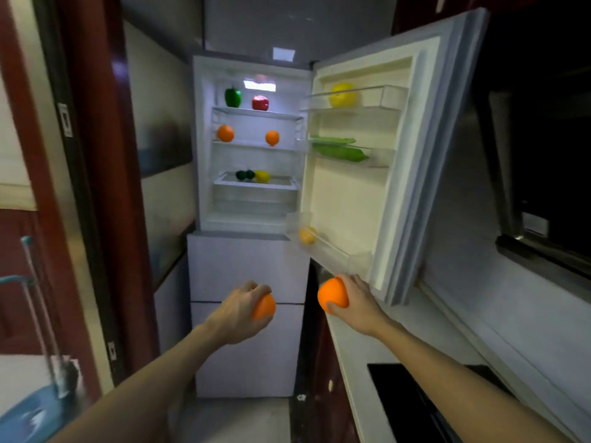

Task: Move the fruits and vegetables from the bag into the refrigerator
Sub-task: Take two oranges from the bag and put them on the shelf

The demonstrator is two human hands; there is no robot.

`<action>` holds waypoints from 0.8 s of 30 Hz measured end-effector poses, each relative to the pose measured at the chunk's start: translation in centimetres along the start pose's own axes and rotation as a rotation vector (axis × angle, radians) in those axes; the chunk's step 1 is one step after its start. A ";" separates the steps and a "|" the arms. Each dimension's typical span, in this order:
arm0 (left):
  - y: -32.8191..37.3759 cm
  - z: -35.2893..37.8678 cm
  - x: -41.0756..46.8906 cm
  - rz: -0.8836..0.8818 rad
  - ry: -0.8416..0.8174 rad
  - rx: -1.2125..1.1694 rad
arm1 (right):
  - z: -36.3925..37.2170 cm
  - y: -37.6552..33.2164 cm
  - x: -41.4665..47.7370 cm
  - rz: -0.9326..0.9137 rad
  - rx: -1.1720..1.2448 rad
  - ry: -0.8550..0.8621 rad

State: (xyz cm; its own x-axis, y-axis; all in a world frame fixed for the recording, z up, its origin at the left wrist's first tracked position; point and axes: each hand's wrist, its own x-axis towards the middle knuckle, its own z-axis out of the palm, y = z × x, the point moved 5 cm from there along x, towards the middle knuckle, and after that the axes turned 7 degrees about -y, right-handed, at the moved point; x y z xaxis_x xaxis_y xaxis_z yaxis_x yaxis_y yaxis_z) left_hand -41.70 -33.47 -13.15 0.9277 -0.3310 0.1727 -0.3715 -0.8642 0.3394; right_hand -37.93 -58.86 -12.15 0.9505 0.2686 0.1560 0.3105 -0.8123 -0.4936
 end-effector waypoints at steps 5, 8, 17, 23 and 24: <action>-3.9 -3.3 2.5 -0.110 0.068 0.050 | 1.4 -1.8 7.7 -0.110 0.015 -0.039; -5.8 -5.7 3.6 -0.155 0.133 0.058 | 2.3 -2.7 11.0 -0.139 0.019 -0.075; -11.2 -10.3 4.1 -0.305 0.251 0.045 | 4.1 -4.8 17.6 -0.214 0.024 -0.114; -12.9 -11.1 5.9 -0.287 0.242 0.061 | 4.6 -5.9 21.0 -0.241 -0.013 -0.084; -13.3 -11.4 6.3 -0.284 0.240 0.057 | 4.7 -6.0 21.6 -0.239 -0.012 -0.077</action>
State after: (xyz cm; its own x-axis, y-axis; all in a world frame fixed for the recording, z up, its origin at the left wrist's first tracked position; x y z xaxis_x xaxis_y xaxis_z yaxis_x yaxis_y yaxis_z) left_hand -31.30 -19.78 -6.07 0.9557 0.0171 0.2937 -0.0922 -0.9306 0.3542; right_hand -19.26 -45.78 -9.83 0.8468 0.4923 0.2012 0.5272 -0.7269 -0.4400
